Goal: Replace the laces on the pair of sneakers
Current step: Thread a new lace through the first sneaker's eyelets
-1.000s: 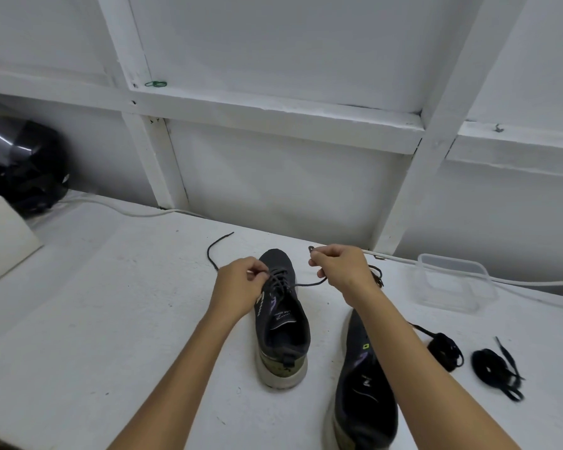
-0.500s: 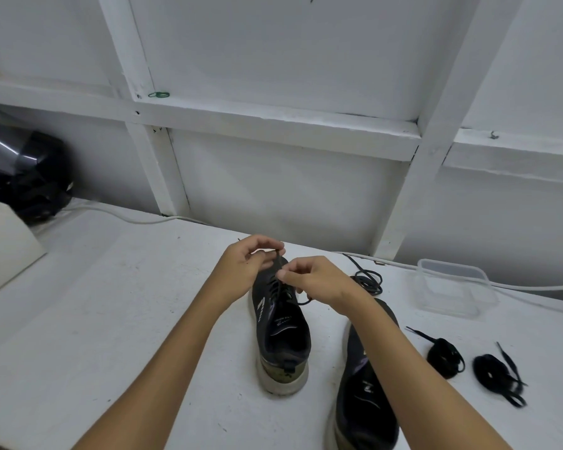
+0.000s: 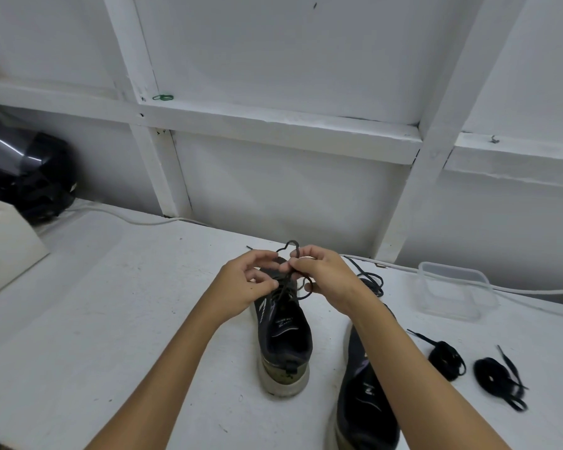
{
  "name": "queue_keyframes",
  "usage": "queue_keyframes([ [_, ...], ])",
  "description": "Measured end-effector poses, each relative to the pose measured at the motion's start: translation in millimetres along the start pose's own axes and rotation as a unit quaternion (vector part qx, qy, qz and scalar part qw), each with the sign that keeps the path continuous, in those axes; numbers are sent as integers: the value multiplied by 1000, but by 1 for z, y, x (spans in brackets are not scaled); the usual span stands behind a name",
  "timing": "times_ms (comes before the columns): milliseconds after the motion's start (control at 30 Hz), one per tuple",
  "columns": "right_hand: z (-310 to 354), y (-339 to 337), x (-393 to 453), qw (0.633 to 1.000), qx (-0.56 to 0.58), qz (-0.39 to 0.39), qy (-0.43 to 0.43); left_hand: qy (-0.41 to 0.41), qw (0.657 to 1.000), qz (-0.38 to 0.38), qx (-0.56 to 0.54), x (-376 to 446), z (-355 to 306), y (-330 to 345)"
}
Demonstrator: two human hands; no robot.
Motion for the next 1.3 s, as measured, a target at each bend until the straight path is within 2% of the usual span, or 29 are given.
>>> queue_keyframes([
  [133, 4, 3, -1, 999, 42, 18, -7, -23, 999, 23, 33, -3, -2, 7],
  [267, 9, 5, -2, 998, 58, 29, -9, -14, 996, -3, 93, -4, -4, 7],
  [367, 13, -1, -2, 999, 19, 25, -18, -17, 992, -40, 119, -3, -5, -1],
  [467, 13, -18, -2, 999, 40, -20, -5, -24, 996, -79, 28, -3, -10, -21],
  [567, 16, -41, -2, 986, 145, -87, -8, -26, 989, -122, -85, -6, -14, -49],
  [667, 24, -71, -3, 961, 219, -164, -43, -15, 989, -145, -37, -12, -20, -67],
  [767, 29, -101, -6, 947, 240, -204, -59, -10, 985, -170, 29, -17, -23, -75],
  [833, 22, -115, -8, 957, 193, -216, -27, -6, 976, -211, 60, -22, -24, -82],
  [867, 16, -122, -11, 967, 133, -218, 7, -8, 969, -233, 80, -24, -24, -87],
  [933, 2, -129, -20, 975, -65, -186, 103, -27, 957, -261, 124, -27, -23, -94],
  [1000, -16, -129, -31, 941, -258, -105, 190, -57, 955, -246, 153, -27, -16, -95],
  [1067, -25, -126, -39, 878, -419, -49, 227, -83, 957, -219, 173, -26, -8, -91],
  [1167, -16, -116, -37, 794, -576, -77, 179, -106, 959, -184, 188, -25, 5, -81],
  [1200, -10, -107, -35, 783, -598, -88, 146, -110, 961, -167, 191, -25, 9, -76],
  [1300, 1, -62, -24, 829, -555, -68, 18, -105, 971, -108, 184, -26, 16, -59],
])
Point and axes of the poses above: each hand's wrist, its own x-axis towards the middle knuckle, its own y-axis out of the palm, z = x × y, the point moved 8 cm from there along x, towards the middle knuckle, and after that the axes turned 12 degrees about -y, right-handed, at the moved point
